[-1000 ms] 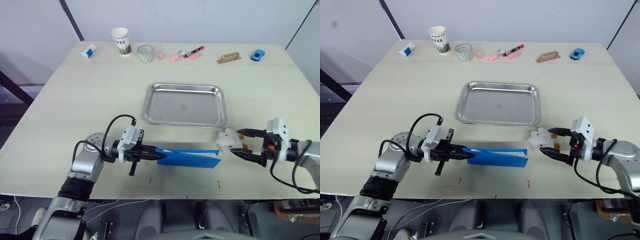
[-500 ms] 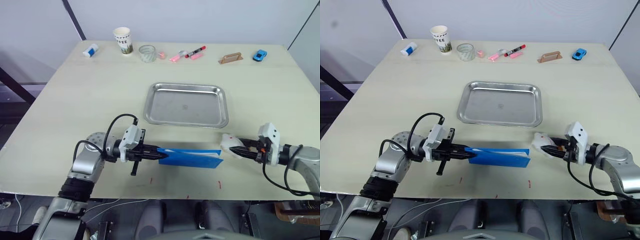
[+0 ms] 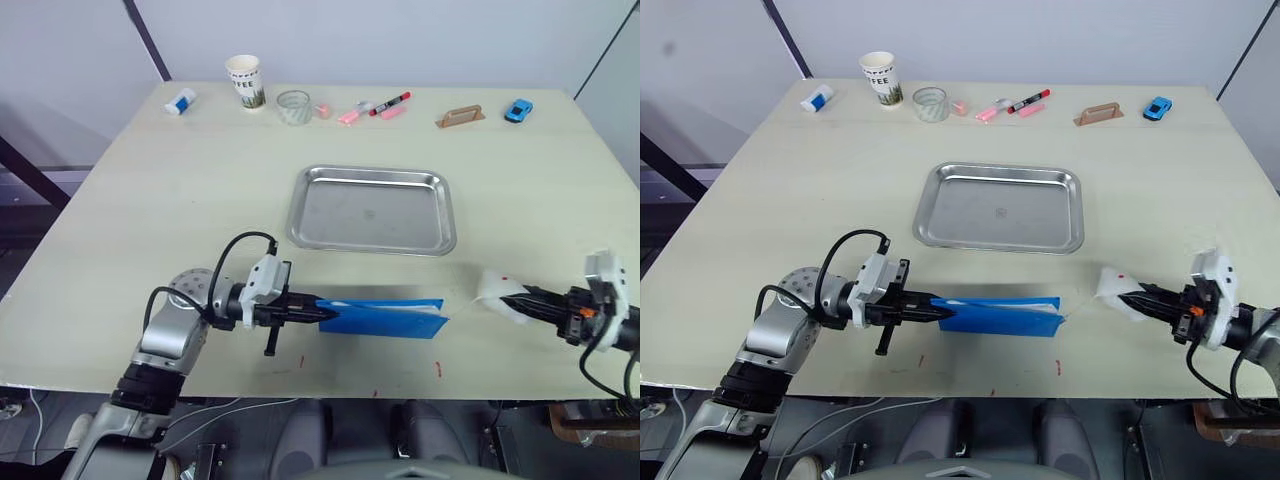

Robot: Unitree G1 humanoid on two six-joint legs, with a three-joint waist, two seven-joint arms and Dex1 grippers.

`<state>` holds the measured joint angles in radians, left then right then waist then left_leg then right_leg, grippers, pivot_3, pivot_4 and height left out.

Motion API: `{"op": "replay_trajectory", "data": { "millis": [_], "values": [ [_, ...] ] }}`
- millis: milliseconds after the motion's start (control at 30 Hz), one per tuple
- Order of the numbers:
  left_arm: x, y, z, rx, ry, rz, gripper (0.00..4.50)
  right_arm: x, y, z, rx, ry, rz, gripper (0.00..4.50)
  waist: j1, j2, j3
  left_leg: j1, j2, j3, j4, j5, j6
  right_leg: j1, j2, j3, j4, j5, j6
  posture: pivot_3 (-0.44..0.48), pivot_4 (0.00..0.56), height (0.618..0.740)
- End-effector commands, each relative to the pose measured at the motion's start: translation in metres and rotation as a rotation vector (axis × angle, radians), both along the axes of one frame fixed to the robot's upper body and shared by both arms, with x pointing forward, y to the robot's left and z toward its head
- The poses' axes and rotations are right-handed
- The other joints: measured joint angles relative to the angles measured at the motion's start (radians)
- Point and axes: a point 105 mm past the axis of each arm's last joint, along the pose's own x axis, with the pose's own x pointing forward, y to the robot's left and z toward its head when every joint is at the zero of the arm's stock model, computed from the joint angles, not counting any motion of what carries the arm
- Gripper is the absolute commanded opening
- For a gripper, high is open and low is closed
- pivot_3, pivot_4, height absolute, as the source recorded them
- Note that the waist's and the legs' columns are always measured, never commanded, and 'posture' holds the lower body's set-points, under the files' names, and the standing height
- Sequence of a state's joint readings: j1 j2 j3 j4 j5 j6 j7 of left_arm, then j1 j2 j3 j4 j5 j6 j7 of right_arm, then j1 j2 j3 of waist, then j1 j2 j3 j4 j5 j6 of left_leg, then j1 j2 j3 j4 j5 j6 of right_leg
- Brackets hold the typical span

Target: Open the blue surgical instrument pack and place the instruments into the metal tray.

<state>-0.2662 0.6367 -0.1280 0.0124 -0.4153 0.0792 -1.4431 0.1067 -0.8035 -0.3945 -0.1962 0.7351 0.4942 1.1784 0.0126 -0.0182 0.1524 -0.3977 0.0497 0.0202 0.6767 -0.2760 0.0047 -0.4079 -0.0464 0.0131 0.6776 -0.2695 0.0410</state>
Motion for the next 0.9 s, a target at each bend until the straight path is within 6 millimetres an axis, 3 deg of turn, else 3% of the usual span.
{"op": "replay_trajectory", "data": {
  "millis": [33,333,533,900],
  "values": [
    [-0.004,-0.004,-0.004,0.016,-0.008,-0.018,0.0,-0.004,0.009,0.034,0.082,-0.075,0.04,0.01,0.0,0.0,0.0,0.0,0.0,0.0,0.0,0.0,0.0,0.0,0.0,0.0,0.0,0.0,0.0,0.0,0.15,0.737],
    [-0.004,-0.006,-0.009,0.019,-0.009,-0.026,0.0,-0.01,0.048,0.063,0.266,-0.059,0.141,0.01,0.001,0.0,0.0,0.0,-0.001,-0.001,0.0,0.0,0.0,0.001,0.0,0.001,0.0,0.0,0.0,0.0,0.15,0.737],
    [-0.003,-0.01,-0.009,0.011,-0.011,-0.033,0.0,-0.006,0.091,0.07,0.174,-0.108,0.27,0.01,0.002,0.0,0.0,0.0,-0.001,-0.002,0.0,0.0,0.0,0.001,0.0,0.0,0.0,0.0,0.0,0.0,0.15,0.737],
    [-0.001,-0.018,-0.009,-0.014,-0.013,-0.055,0.0,0.012,0.155,0.051,-0.088,-0.252,0.479,0.01,0.003,0.0,0.0,0.0,-0.001,-0.002,0.0,0.0,0.0,0.001,0.0,0.0,-0.001,0.0,0.0,0.0,0.15,0.737]
  ]
}}
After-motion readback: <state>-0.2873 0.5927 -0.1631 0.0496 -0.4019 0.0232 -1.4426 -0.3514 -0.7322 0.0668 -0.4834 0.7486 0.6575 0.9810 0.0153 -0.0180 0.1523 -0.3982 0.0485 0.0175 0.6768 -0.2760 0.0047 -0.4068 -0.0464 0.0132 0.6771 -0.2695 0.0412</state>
